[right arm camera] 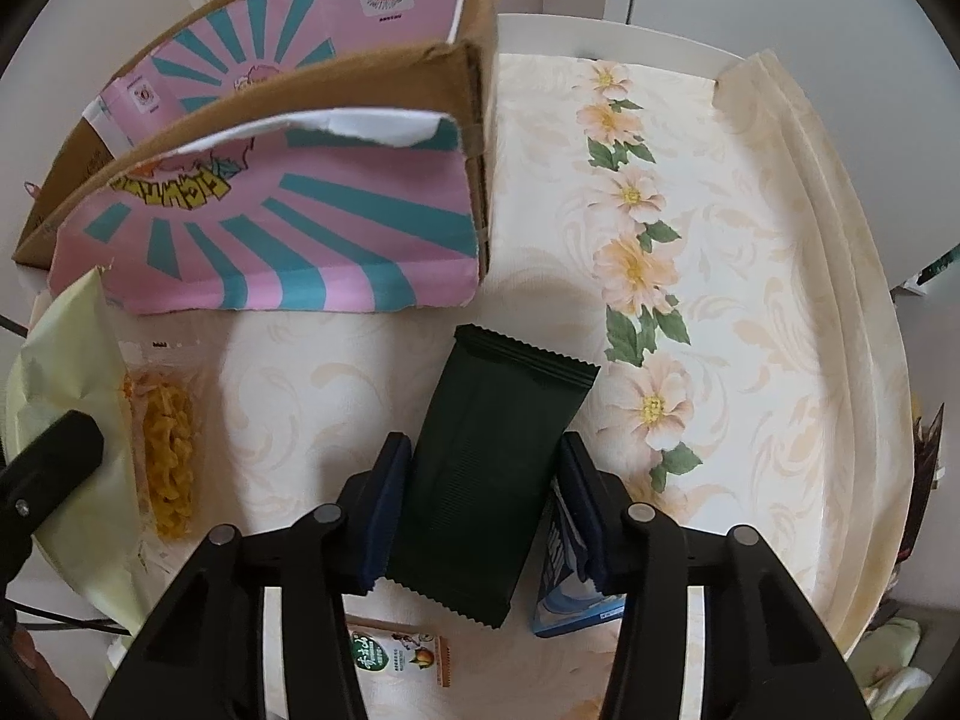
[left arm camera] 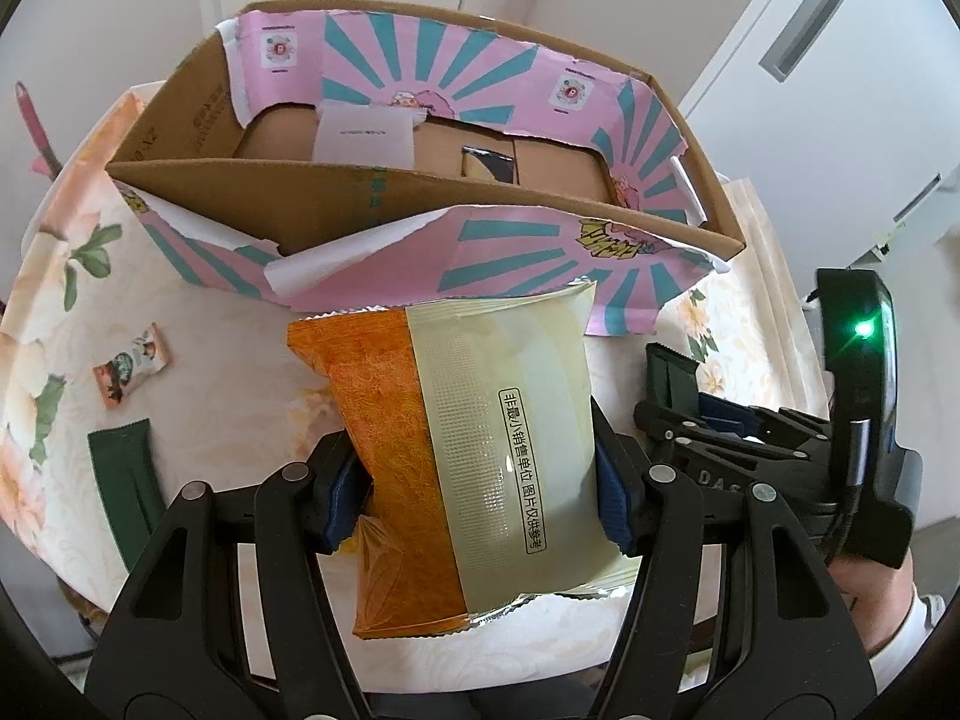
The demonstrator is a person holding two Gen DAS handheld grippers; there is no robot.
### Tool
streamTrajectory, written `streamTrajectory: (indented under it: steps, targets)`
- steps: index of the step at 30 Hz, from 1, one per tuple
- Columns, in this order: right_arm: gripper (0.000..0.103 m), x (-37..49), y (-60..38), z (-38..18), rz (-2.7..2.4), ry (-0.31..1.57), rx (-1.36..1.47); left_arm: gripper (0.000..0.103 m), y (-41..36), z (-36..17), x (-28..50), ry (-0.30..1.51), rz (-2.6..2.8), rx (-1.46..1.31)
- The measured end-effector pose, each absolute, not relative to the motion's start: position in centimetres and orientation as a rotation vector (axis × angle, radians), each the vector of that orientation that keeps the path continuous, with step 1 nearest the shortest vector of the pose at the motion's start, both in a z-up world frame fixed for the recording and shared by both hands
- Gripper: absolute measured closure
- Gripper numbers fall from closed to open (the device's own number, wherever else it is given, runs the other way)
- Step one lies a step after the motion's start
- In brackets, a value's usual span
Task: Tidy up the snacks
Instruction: 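Carry the orange-cream bag into the box while the right tool carries the green bar there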
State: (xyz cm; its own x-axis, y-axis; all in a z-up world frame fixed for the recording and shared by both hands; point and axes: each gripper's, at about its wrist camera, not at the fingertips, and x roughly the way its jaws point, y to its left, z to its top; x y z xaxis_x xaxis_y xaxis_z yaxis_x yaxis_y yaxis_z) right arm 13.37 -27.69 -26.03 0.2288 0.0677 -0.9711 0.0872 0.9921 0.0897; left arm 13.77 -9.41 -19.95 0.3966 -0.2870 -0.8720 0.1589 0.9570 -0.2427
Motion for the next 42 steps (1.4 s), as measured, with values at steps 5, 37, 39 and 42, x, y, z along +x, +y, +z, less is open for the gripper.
streamTrajectory:
  steps: [5,37,39,42]
  targets:
    - [0.058,13.1,-29.2,-24.4,0.009,1.307,0.195,0.044,-9.4,-19.2,13.7,1.122,-0.274,-0.123]
    - [0.058,19.5,-27.0,-8.1,0.207,0.983,0.213,0.044,-8.3,-8.1,24.1,0.998,-0.287,-0.103]
    - [0.058,20.7,-26.6,-8.5,0.199,0.992,0.220,0.044,-8.0,-9.0,25.9,1.023,-0.294,-0.098]
    - [0.058,22.4,-26.2,-9.2,0.182,1.008,0.230,0.044,-7.5,-11.2,29.1,1.073,-0.305,-0.088]
